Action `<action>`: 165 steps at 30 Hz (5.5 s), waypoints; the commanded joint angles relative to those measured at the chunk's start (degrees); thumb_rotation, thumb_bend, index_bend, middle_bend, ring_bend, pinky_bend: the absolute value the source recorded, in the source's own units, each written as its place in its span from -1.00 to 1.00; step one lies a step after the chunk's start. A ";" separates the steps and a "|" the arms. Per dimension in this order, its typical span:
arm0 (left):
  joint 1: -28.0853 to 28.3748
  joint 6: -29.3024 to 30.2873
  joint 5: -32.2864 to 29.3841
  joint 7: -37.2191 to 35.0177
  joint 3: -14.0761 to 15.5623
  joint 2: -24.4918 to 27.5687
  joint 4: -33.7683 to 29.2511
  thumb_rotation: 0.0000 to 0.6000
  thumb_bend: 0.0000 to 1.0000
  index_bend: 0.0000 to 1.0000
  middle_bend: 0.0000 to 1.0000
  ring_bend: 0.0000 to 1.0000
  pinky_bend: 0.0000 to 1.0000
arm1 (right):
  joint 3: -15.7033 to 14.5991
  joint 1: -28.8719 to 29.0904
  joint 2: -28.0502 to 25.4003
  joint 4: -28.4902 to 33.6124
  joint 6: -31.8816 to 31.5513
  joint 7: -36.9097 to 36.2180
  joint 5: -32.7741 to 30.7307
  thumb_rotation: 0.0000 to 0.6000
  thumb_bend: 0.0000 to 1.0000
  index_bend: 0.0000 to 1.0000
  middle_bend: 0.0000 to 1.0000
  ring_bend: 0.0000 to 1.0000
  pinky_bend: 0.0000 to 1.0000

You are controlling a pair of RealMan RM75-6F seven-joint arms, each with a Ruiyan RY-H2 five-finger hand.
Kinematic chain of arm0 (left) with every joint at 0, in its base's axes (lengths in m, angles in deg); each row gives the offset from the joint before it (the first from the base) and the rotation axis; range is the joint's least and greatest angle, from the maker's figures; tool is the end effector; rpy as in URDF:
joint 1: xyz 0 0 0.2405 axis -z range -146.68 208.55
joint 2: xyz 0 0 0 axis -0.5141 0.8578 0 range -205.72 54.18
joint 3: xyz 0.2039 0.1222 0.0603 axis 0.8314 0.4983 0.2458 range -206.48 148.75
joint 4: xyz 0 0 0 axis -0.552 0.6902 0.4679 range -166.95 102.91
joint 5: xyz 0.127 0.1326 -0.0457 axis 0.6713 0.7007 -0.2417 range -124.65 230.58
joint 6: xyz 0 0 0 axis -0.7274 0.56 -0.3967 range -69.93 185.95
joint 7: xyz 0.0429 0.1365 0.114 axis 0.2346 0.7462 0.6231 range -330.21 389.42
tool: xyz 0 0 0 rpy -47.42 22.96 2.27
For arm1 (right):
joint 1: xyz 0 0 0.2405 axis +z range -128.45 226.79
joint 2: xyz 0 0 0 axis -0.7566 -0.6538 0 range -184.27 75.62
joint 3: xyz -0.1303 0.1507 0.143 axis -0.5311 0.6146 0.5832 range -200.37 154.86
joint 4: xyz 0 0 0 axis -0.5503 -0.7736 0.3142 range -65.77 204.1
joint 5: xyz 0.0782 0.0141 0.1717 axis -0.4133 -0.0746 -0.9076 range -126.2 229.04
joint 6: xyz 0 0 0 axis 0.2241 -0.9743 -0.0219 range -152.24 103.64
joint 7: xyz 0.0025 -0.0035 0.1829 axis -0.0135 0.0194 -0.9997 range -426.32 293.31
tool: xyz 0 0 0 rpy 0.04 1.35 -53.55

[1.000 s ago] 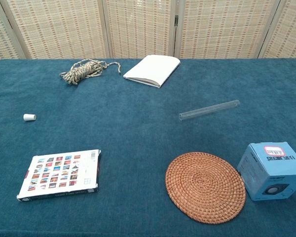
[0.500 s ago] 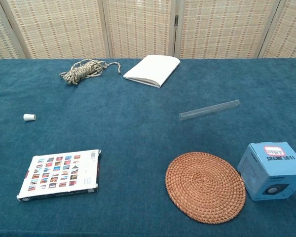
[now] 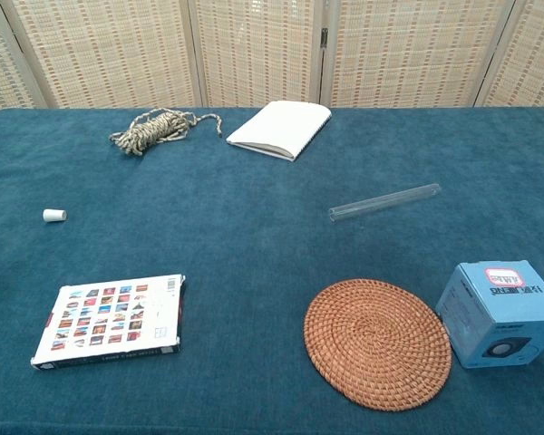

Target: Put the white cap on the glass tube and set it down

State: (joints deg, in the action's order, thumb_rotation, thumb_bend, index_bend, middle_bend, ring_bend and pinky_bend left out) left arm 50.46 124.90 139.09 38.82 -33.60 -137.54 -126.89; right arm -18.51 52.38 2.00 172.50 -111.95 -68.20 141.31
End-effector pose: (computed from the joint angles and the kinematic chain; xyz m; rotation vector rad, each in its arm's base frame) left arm -0.2413 0.2860 0.1343 -1.7541 -0.7783 -0.7926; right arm -0.2536 -0.2111 0.2039 1.3734 -0.9034 1.0360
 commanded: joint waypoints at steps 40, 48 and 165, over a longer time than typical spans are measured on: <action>21.63 -30.65 -38.36 12.84 3.42 -9.39 16.33 -0.72 0.22 -0.68 1.00 1.00 1.00 | -0.40 0.17 0.49 -0.84 0.91 -0.47 -1.64 1.00 -0.29 -0.06 -0.07 -0.26 -0.19; 23.00 -30.52 -40.69 14.42 4.82 -10.24 17.77 -0.71 0.22 -0.69 1.00 1.00 1.00 | -0.44 0.10 0.44 -0.65 0.94 -0.26 -1.81 1.00 -0.29 -0.06 -0.07 -0.26 -0.19; 23.78 -24.22 -26.16 6.81 0.13 -23.43 32.86 1.00 -0.31 -0.15 -0.98 -1.00 -1.00 | -0.77 -1.47 0.87 -2.04 0.03 -1.40 -2.19 1.00 -0.29 -0.06 -0.07 -0.26 -0.19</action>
State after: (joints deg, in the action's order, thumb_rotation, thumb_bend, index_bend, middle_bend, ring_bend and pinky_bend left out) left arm 74.26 100.68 112.91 45.64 -33.46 -160.96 -94.05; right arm -19.29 50.90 2.87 170.45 -111.92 -69.59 139.12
